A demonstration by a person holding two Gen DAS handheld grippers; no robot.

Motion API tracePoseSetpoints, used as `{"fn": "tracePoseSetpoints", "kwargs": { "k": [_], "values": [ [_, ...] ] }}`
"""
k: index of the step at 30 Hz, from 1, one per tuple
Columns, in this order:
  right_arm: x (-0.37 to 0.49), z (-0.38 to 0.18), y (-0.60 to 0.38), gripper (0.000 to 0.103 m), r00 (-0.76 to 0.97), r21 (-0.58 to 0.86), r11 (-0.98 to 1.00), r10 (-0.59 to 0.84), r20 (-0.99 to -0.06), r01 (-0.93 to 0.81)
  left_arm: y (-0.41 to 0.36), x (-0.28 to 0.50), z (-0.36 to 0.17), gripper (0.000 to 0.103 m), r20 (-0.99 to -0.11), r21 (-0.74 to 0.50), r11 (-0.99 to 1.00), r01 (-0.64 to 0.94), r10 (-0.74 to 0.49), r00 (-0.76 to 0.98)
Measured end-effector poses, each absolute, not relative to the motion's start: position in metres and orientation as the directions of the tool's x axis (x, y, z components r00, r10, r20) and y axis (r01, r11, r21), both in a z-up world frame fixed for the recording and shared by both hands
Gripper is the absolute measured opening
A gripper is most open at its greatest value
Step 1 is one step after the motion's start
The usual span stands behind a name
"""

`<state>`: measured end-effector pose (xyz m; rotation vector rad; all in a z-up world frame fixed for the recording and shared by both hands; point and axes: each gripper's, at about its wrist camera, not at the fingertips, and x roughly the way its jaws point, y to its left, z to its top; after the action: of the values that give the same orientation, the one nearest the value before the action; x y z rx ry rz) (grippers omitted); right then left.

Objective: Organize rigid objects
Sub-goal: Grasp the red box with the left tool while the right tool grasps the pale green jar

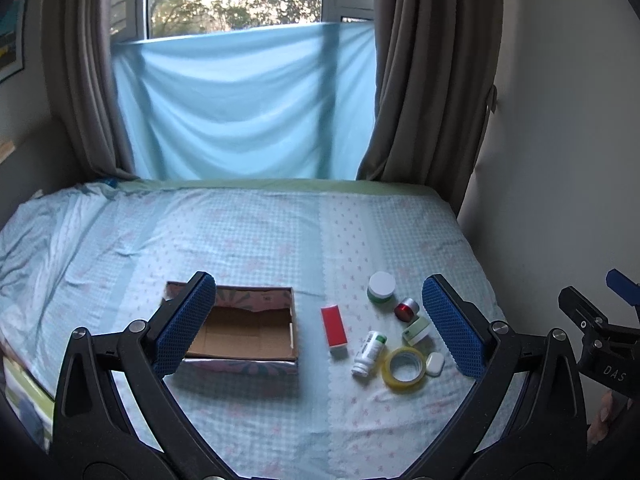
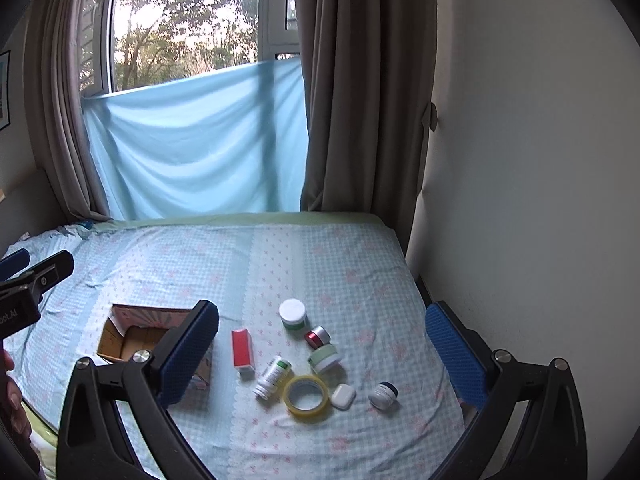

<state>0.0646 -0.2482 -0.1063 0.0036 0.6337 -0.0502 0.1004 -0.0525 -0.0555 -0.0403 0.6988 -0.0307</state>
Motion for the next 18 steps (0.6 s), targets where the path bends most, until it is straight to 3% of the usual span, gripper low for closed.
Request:
{"fn": "tracePoseSetpoints", "kwargs": {
  "k": [18],
  "values": [
    [0.195, -0.272, -0.308, 0.103, 0.537, 0.076, 0.987, -0.013, -0.843, 0.143, -0.118, 0.266, -0.27, 0.102, -0.917, -0.114, 0.993, 0.031, -0.118, 0.381]
  ]
}}
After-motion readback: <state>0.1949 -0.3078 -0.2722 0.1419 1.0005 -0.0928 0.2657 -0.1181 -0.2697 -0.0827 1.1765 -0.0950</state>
